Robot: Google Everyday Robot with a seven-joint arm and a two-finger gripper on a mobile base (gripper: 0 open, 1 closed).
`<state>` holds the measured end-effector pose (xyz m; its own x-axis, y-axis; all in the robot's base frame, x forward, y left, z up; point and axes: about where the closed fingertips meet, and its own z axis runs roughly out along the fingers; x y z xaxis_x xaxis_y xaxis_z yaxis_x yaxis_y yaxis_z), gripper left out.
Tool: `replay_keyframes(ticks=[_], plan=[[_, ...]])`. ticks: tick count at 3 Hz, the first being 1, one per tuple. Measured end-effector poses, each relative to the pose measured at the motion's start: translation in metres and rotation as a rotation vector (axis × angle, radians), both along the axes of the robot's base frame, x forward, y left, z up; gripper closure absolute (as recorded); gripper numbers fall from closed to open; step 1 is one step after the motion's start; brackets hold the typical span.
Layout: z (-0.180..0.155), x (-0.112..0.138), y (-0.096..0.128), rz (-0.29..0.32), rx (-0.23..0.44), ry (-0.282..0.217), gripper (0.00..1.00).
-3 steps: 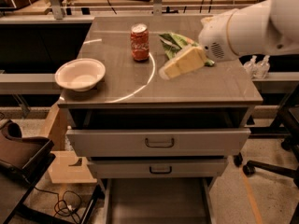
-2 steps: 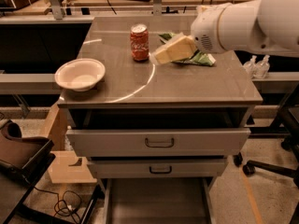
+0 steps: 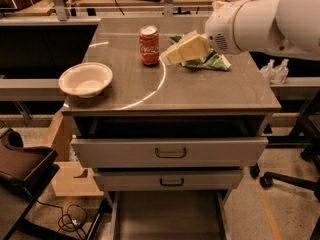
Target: Place coke can into bottom drawer
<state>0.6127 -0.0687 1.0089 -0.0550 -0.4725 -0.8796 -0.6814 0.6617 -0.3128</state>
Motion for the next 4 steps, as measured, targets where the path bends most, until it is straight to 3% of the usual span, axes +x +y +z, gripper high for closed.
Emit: replay_keyframes(ticks=[1, 2, 3, 4], plan=[[-0.004, 0.002, 0.006, 0.008, 0.034, -0.006, 0.00], [-0.029, 0.015, 0.021, 0.021, 0.141, -0.009, 0.00], [-0.055, 0.045, 0.063, 0.033, 0.272, -0.047, 0.00], [-0.067, 0.065, 0.084, 0.036, 0.293, -0.075, 0.00]])
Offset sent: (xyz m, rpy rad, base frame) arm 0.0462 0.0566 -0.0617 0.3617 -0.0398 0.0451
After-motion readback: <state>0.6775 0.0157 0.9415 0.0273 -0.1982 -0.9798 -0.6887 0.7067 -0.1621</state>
